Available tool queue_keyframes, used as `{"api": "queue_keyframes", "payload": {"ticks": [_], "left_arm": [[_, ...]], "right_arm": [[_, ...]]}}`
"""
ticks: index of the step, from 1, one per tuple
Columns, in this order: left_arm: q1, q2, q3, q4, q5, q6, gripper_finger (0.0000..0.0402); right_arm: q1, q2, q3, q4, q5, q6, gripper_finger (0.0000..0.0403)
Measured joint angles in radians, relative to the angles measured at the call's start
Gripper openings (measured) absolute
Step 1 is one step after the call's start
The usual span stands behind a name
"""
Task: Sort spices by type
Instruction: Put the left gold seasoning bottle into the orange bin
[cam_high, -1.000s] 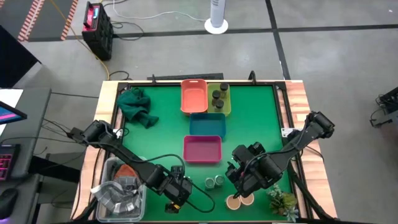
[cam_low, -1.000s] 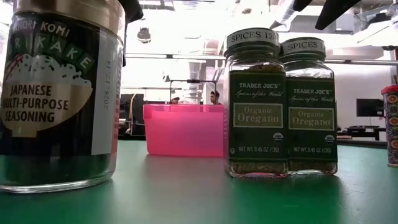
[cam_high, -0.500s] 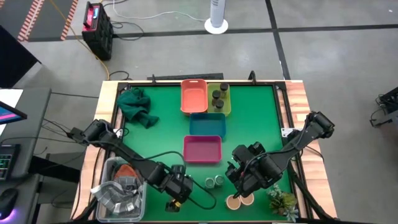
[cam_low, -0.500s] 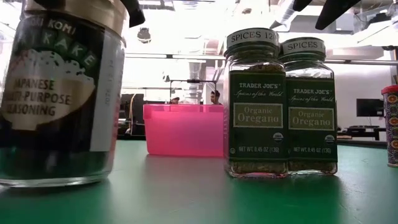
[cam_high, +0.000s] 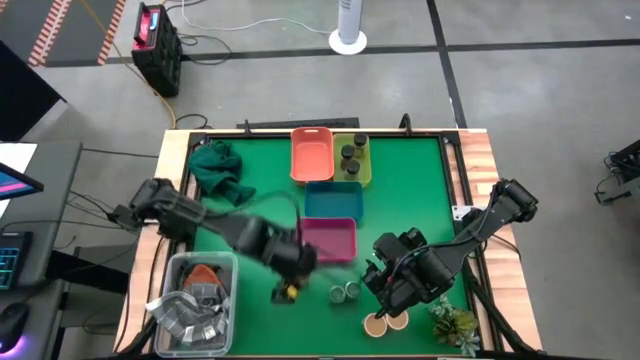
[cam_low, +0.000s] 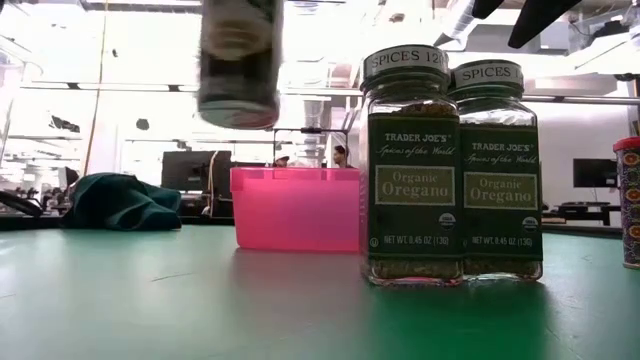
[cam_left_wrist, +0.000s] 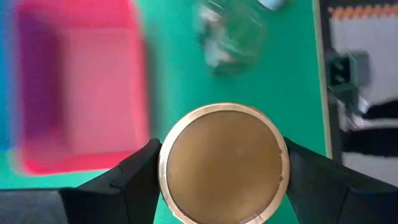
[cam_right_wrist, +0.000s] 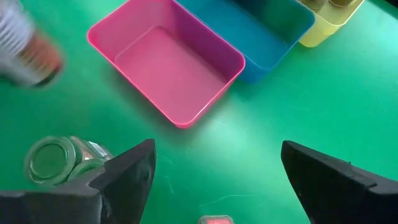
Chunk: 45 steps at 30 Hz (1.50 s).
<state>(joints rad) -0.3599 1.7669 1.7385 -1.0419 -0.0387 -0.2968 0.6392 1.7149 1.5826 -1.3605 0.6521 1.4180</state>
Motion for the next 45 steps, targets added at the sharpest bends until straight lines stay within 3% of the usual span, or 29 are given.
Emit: {"api": "queue_keyframes", "payload": {"ticks": [13,19,24,32,45], "left_arm": [[0.498,-0.065,0.000,0.017,-0.006,0.348,0.0270],[0.752,-0.035,0.000,0.154,0.013,0.477,0.0270],[0.911,0.016,0.000,0.219,0.094,0.540,0.0270],[0.996,0.142,0.000,0.310,0.124,0.568,0.0270],[1.022,0.249,-0.001,0.293,0.130,0.547,0.0291]], "right_arm": [[-0.050,0.000,0.000,0.072,0.001,0.057,0.0369],[-0.103,0.000,0.000,0.092,0.001,0.095,0.0369],[-0.157,0.000,0.000,0.131,0.002,0.095,0.0369],[-0.229,0.000,0.000,0.229,0.002,0.032,0.0369],[-0.243,0.000,0.000,0.153,-0.034,0.041,0.0369]]}}
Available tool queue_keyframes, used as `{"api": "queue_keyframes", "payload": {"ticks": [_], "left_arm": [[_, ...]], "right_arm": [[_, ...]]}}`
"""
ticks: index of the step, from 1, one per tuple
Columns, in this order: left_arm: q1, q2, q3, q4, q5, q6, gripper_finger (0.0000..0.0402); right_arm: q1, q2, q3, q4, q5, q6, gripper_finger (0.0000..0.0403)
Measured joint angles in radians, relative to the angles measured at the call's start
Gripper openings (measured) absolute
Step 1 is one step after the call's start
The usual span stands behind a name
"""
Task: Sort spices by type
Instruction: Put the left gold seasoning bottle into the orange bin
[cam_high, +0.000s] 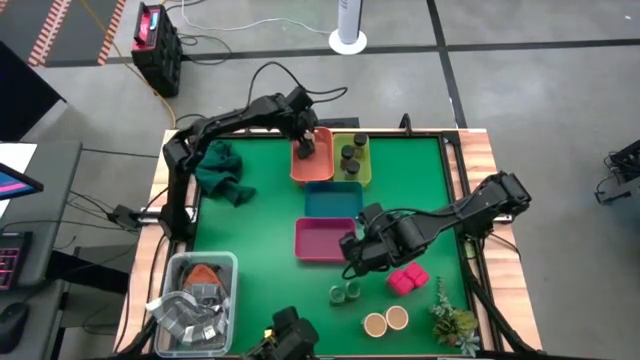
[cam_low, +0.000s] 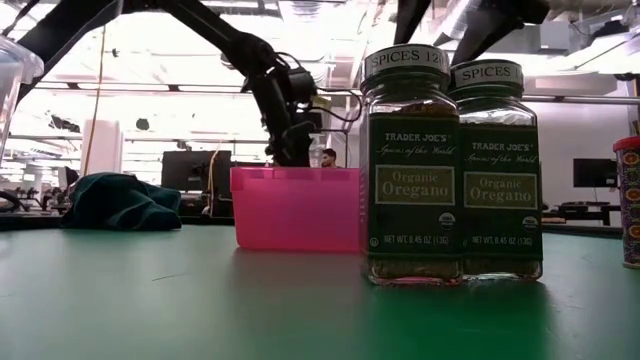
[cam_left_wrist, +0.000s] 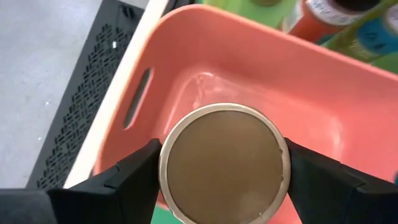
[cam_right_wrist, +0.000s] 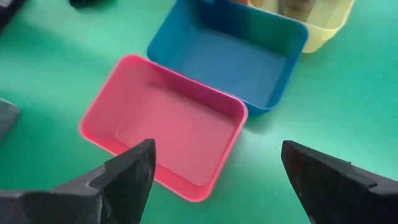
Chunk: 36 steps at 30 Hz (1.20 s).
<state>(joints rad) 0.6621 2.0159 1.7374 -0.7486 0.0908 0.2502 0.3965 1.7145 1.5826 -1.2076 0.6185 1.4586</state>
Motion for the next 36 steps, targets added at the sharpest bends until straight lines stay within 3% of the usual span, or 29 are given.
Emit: {"api": "queue_keyframes", "payload": {"ticks": [6,20,27,36], "left_arm": [[-0.017,-0.005,0.012,0.001,0.012,0.028,0.0295],[-0.023,-0.007,0.222,-0.128,0.023,-0.014,0.0338],[-0.092,-0.033,0.399,-0.271,0.057,-0.037,0.0336],[-0.284,-0.171,0.425,-0.298,0.001,-0.075,0.0330]], "right_arm": [[0.000,0.000,0.000,-0.025,-0.026,-0.002,0.0369],[0.037,-0.070,0.000,-0.061,-0.164,-0.206,0.0369],[0.157,-0.124,0.000,0.017,-0.256,-0.347,0.0369],[0.380,-0.026,0.000,0.042,-0.339,-0.353,0.0372]]}}
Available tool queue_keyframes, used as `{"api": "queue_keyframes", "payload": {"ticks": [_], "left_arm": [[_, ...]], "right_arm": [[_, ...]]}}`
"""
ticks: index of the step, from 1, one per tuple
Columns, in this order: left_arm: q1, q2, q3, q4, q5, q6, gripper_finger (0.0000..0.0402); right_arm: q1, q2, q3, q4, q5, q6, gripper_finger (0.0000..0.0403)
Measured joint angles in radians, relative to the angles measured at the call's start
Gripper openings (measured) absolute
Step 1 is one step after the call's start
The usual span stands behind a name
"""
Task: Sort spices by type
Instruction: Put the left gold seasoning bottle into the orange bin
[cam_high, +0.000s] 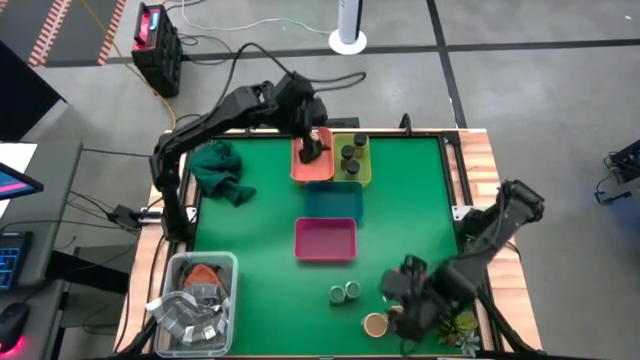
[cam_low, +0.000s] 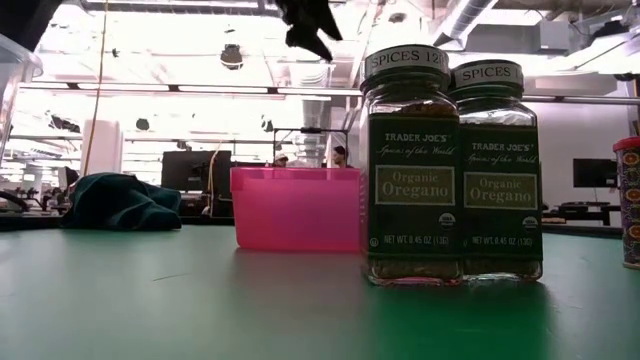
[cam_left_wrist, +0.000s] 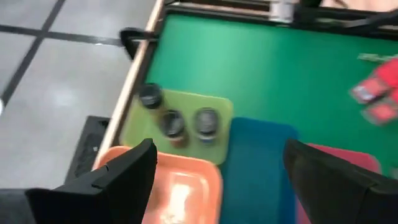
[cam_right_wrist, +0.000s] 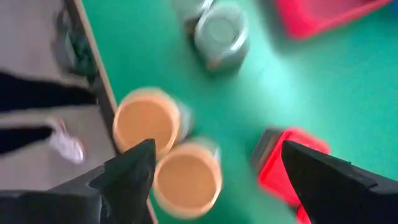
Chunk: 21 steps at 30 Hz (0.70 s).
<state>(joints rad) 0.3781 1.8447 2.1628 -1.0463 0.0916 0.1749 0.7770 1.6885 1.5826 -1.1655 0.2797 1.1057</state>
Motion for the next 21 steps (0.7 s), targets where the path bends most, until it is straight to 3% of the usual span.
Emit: {"api": "queue_keyframes", "payload": {"ticks": [8,15,21], "left_arm": [[-0.211,-0.056,-0.001,-0.028,-0.114,-0.117,0.0329],[-0.418,-0.063,-0.004,-0.108,-0.262,-0.195,0.0329],[-0.550,-0.076,-0.079,-0.144,-0.406,-0.262,0.0329]], "right_arm": [[0.098,0.037,0.000,-0.008,-0.048,-0.006,0.0398],[0.106,0.080,0.000,-0.015,-0.070,-0.103,0.0399],[0.090,0.118,0.005,-0.034,-0.079,-0.196,0.0400]]}}
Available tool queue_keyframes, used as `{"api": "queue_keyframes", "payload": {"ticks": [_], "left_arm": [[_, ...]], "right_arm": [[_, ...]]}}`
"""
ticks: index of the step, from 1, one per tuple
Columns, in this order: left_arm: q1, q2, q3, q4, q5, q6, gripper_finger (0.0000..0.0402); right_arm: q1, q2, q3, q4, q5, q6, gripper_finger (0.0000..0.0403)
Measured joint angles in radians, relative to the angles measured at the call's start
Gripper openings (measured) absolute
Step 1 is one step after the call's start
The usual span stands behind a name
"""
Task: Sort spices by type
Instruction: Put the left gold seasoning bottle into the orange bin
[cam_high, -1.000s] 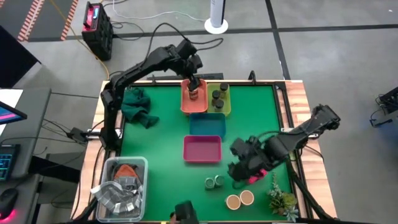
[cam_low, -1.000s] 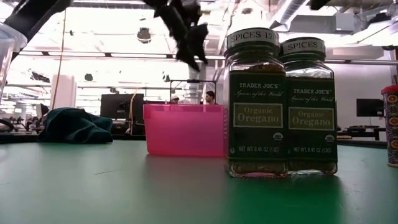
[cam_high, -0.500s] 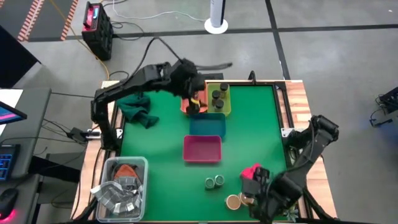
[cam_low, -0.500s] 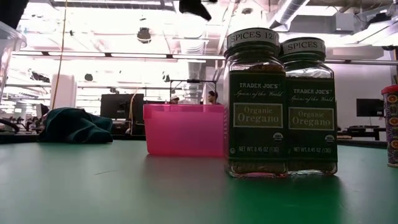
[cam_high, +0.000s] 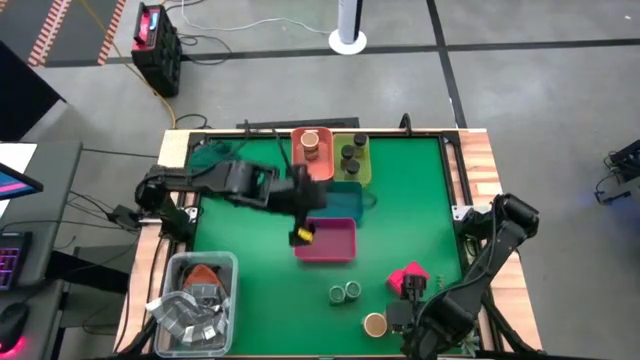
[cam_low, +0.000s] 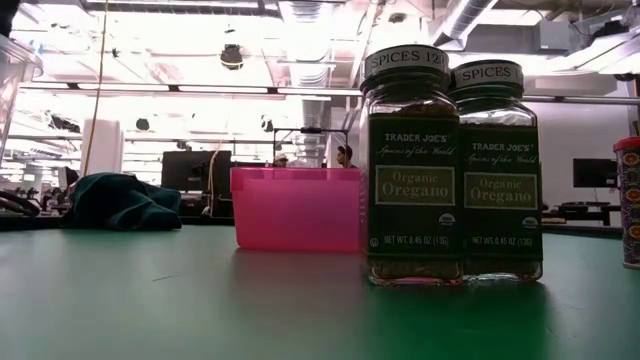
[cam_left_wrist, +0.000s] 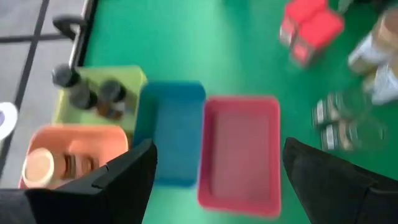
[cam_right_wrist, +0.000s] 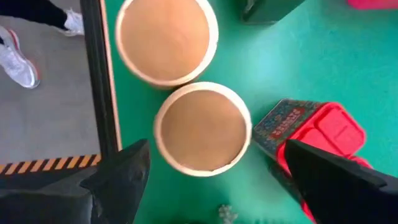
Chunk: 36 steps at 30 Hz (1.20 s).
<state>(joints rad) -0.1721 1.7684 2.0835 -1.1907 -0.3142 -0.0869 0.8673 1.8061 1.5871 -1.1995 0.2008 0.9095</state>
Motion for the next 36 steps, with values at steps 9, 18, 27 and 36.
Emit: {"api": "queue_keyframes", "payload": {"ticks": [9,18,27,36], "left_arm": [[-0.112,-0.189,-0.296,0.067,-0.112,-0.153,0.0329],[-0.138,-0.441,-0.629,0.236,-0.116,-0.315,0.0329],[-0.164,-0.515,-0.701,0.237,-0.120,-0.388,0.0329],[-0.160,-0.516,-0.702,0.236,-0.127,-0.345,0.0329]], "right_arm": [[-0.006,0.000,-0.001,0.052,-0.003,0.004,0.0400],[-0.005,0.003,-0.001,0.079,-0.009,-0.024,0.0400],[-0.010,0.056,-0.001,0.112,-0.018,-0.050,0.0400],[-0.015,0.076,0.002,0.141,-0.004,-0.058,0.0380]]}}
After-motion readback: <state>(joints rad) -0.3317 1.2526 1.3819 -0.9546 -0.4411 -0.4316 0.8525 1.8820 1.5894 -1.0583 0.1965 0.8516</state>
